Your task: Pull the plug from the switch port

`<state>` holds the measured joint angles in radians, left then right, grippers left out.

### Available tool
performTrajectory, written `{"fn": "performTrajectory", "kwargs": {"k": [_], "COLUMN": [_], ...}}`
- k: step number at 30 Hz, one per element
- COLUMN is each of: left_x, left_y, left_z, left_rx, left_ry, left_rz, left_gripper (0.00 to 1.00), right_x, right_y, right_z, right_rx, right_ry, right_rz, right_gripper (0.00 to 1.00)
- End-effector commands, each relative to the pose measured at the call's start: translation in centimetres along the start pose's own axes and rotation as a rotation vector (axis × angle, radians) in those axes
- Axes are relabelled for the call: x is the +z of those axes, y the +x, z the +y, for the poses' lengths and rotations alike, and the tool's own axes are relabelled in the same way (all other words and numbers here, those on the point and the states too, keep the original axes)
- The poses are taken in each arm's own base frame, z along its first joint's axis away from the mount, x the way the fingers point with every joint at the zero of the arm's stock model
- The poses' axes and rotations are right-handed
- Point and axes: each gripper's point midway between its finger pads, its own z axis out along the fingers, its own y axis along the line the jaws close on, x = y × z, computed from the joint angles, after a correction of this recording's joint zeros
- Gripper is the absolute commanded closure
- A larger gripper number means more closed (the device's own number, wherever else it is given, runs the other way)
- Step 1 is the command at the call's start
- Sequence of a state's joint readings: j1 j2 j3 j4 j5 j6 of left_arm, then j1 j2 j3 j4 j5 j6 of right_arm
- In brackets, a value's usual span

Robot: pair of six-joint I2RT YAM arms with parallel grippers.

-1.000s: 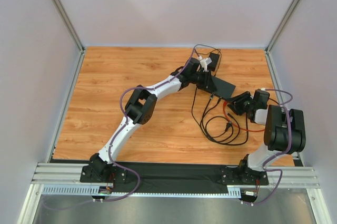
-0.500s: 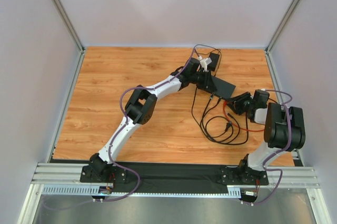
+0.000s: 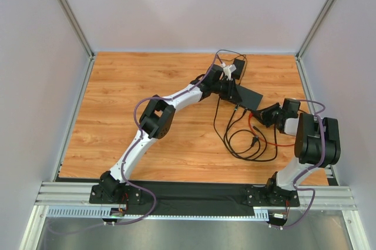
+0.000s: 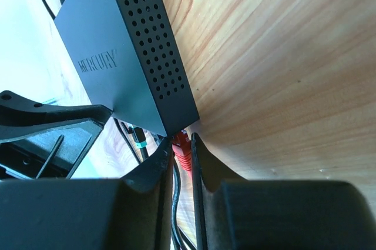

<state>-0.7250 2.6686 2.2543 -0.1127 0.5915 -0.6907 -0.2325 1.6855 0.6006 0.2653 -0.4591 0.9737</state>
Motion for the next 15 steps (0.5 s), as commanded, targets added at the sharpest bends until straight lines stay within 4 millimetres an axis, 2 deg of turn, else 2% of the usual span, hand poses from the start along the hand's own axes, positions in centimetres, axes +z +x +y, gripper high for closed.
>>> {"fn": "performTrajectory", "kwargs": {"k": [1,6,7,8,9,11,12,15], "left_x": [0.6,0.9,0.9,1.1,1.2,1.2,1.3,1.4], "left_y": [1.3,1.4,1.6,1.8,1.8,1.8,1.9,2.0], "left_z": [1.0,1.0,1.2,1.4,1.5,1.5,1.5,1.5], "left_rx": [-0.03,-0.052,-0.059,-0.065,-0.07,-0.073,-0.078,-0.082], "left_ry": [-0.022,-0.007,-0.007,-0.008,-0.009,-0.005,-0.001,0.001], "left_rz": [0.035,0.033,0.038,0.039,0.04,0.04,0.04,0.042], "left_gripper": [0.7,0.7,0.71,0.71,0.71,0.71,0.71,0.71], "right_x": [0.2,-0.3,-0.3,-0.4,-0.3,-0.4,-0.4,-0.6], "right_y": [0.4,1.0,1.1,1.7,1.3,2.3,1.8,2.2], "right_z": [-5.1,-5.3,-5.2,-5.9,-5.3,-6.1,-5.8,-6.1], "right_rx": [0.025,-0.017,-0.027,-0.03,-0.07,-0.101,-0.142,-0.15], "right_ry": [0.214,0.267,0.268,0.3,0.291,0.347,0.355,0.372], "right_rz": [0.0,0.079,0.096,0.132,0.142,0.214,0.223,0.234], "right_gripper": [0.93,1.0,1.0,1.0,1.0,1.0,1.0,1.0]}}
